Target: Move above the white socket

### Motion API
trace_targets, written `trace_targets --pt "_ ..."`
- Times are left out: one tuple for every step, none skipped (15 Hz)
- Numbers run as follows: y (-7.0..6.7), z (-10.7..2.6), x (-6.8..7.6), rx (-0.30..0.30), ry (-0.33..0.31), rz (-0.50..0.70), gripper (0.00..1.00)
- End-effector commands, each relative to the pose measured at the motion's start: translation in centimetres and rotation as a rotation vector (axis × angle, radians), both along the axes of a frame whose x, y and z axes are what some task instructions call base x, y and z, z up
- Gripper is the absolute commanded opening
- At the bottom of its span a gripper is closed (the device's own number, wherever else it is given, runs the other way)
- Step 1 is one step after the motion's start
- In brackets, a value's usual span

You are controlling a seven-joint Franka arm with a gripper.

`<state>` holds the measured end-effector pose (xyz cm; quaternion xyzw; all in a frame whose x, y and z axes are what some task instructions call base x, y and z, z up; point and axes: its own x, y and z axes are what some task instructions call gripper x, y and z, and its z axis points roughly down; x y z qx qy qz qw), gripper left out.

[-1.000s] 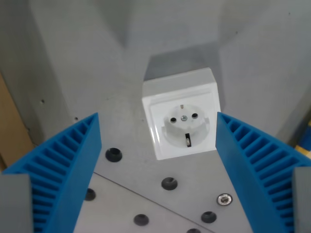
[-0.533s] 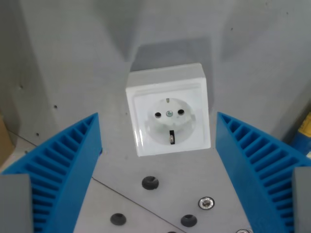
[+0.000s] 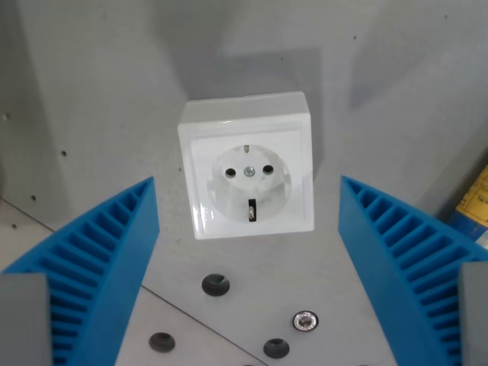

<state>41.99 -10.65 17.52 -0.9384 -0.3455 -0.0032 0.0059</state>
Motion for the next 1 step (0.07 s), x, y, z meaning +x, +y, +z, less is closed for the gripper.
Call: trace_targets --pt "-0.53 -0.44 -0.6 0.046 -0.119 0.051 1.0"
